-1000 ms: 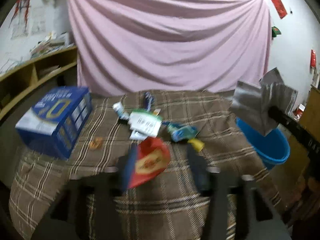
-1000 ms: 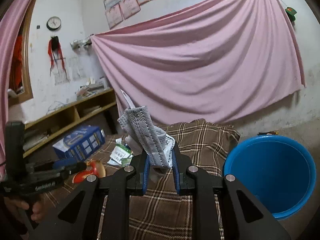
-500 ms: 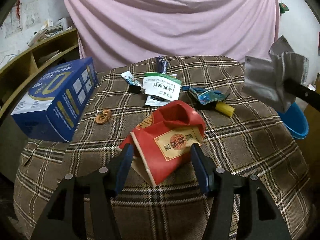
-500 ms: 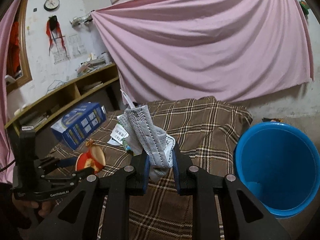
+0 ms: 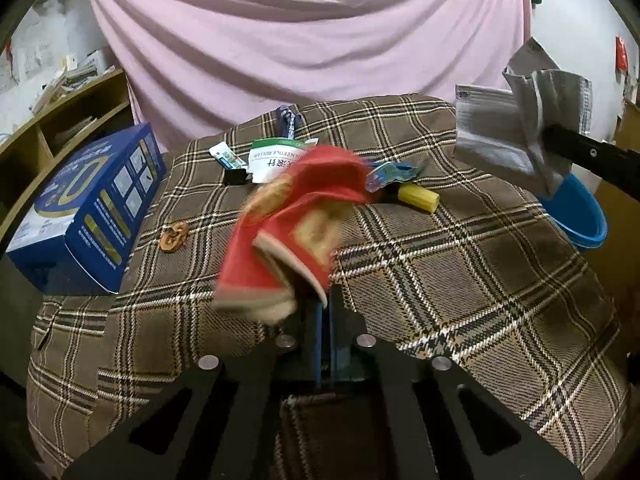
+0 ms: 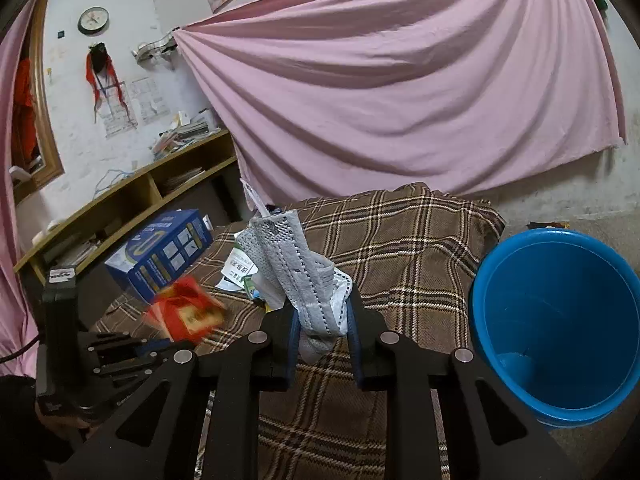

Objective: Collect trash
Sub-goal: 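Grasp the red paper packet with the left gripper while the right gripper holds the mask, then carry both items over the blue basin and open both grippers to drop them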

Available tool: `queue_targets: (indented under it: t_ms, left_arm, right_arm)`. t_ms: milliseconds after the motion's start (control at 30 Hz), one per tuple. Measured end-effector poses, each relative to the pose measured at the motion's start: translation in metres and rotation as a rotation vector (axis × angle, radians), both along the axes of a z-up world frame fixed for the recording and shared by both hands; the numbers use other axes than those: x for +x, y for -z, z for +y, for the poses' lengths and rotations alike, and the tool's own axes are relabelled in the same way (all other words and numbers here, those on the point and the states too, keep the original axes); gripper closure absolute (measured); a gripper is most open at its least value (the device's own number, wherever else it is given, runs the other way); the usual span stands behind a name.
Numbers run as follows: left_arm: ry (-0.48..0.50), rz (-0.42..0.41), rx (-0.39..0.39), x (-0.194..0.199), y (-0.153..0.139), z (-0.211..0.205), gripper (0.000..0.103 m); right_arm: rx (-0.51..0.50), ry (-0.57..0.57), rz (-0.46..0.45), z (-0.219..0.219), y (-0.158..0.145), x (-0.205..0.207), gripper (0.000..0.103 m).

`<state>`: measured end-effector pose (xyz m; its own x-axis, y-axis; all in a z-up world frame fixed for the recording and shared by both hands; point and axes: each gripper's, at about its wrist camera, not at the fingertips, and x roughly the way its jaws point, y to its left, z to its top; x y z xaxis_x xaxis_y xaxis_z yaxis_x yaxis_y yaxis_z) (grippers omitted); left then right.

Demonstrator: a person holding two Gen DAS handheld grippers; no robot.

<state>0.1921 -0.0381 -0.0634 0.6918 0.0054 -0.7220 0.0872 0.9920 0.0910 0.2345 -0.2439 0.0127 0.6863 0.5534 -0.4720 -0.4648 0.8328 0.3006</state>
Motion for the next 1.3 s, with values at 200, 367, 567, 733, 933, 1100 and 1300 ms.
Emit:
queue_targets:
  t_ms: [200, 367, 567, 733, 933, 1100, 1300]
  left_arm:
    - [-0.004, -0.082, -0.014, -0.004, -0.015, -0.008, 0.102]
    - [0.053, -0.256, 0.009, -0.008, -0.053, -0.040, 0.102]
    - [0.204, -0.413, 0.028, 0.004, -0.100, -0.093, 0.102]
    - [0.301, -0.518, -0.007, 0.008, -0.124, -0.128, 0.102]
    - [0.411, -0.531, -0.010, 0.024, -0.127, -0.172, 0.102]
    - [0.475, -0.438, -0.010, 0.046, -0.114, -0.205, 0.102]
    - [0.514, -0.272, -0.048, 0.070, -0.097, -0.231, 0.102]
  right_arm:
    - [0.044, 0.029, -0.035, -0.010, -0.002, -0.005, 0.083]
    - [0.115, 0.097, -0.165, -0.031, -0.014, -0.022, 0.083]
    - [0.160, 0.253, -0.366, -0.068, -0.036, -0.044, 0.083]
    - [0.159, 0.395, -0.482, -0.108, -0.048, -0.054, 0.083]
    - [0.171, 0.510, -0.465, -0.147, -0.044, -0.048, 0.082]
    - [0.144, 0.568, -0.375, -0.167, -0.031, -0.034, 0.082]
    - [0.135, 0.589, -0.212, -0.183, -0.010, -0.012, 0.082]
